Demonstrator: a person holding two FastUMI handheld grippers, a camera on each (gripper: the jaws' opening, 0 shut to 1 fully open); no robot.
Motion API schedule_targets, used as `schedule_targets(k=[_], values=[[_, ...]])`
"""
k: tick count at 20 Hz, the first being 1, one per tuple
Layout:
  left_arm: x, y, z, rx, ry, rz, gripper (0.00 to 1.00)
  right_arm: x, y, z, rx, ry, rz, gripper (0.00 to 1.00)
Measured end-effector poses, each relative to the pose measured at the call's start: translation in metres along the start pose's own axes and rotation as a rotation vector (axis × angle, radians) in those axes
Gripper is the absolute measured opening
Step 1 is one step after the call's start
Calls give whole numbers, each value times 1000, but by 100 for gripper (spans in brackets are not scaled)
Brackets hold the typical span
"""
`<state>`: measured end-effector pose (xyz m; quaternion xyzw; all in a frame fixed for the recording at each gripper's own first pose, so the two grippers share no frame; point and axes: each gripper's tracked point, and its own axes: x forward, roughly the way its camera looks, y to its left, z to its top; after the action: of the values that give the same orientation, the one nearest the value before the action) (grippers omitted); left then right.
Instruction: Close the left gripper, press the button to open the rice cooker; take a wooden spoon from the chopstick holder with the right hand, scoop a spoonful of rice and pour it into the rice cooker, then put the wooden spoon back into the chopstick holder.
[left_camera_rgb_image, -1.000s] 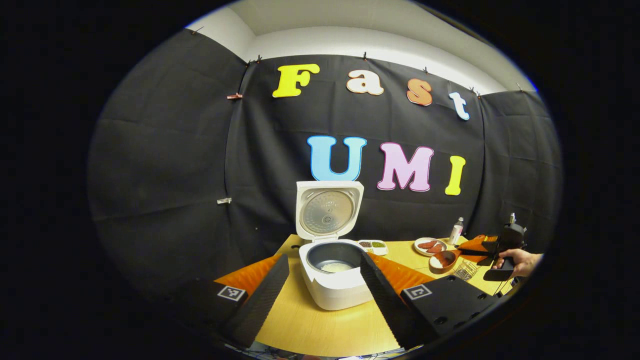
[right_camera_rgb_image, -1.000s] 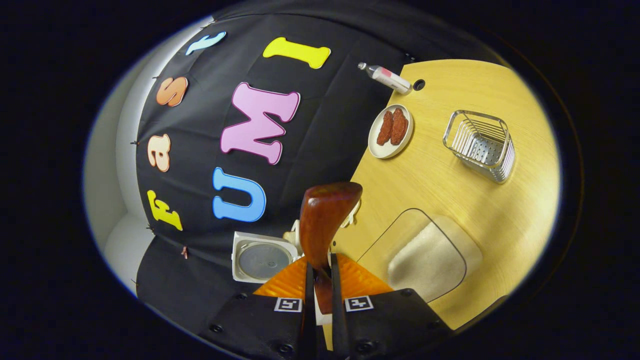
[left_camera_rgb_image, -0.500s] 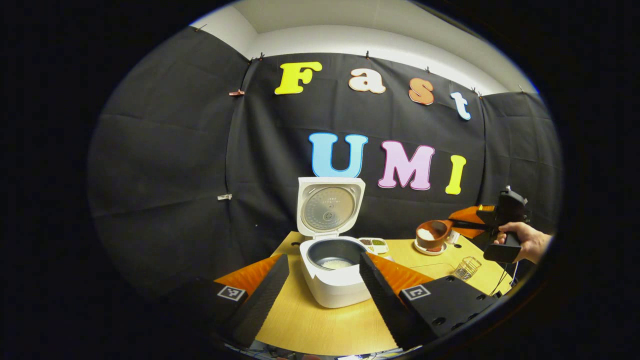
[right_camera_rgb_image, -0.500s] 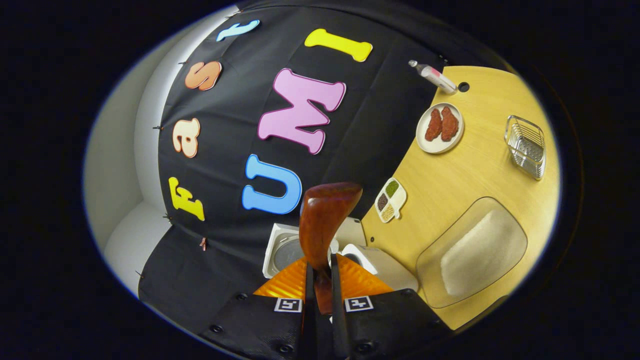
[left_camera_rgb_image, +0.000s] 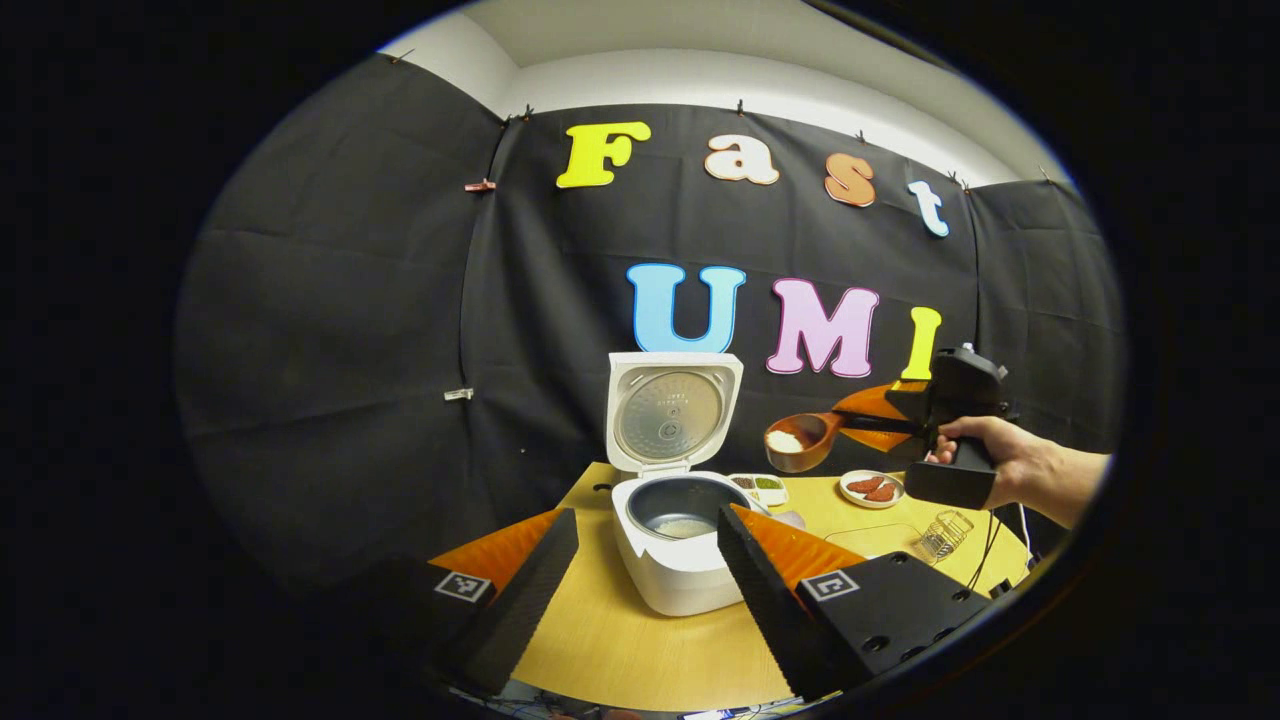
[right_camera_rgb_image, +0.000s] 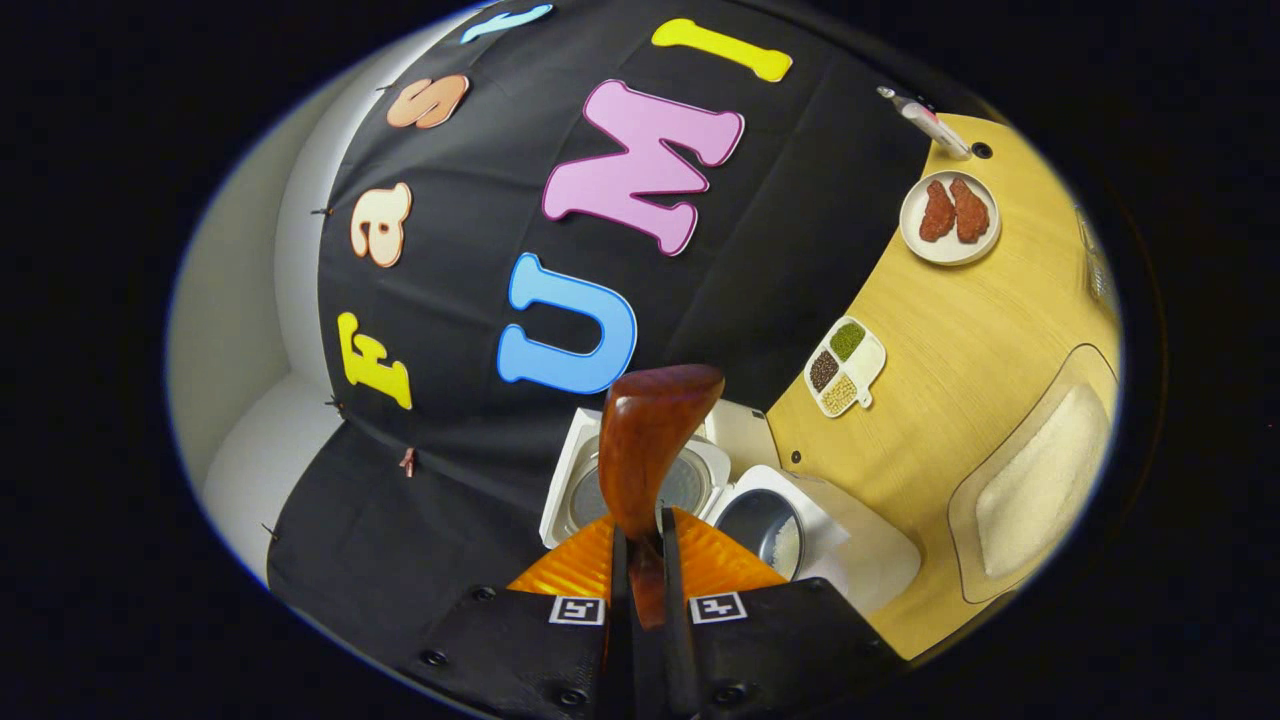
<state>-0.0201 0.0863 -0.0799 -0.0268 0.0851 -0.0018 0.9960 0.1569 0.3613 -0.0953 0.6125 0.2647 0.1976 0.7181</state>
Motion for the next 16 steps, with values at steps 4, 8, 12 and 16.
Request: schedule_targets(k=[4,8,12,16], values=[[1,2,-6,-5,17,10,97,35,-8,-16,-97,12,-37,16],[-1,0,-15,-37,35,6,96,64,-19,-33,-255,28,-73,16],[-5,-1,-27,-54,53,7,95,90,-32,-45,-471,41,-114,16],[-12,4,-38,-51,76,21,96,108,-39,-63,-690,78,-136,16]])
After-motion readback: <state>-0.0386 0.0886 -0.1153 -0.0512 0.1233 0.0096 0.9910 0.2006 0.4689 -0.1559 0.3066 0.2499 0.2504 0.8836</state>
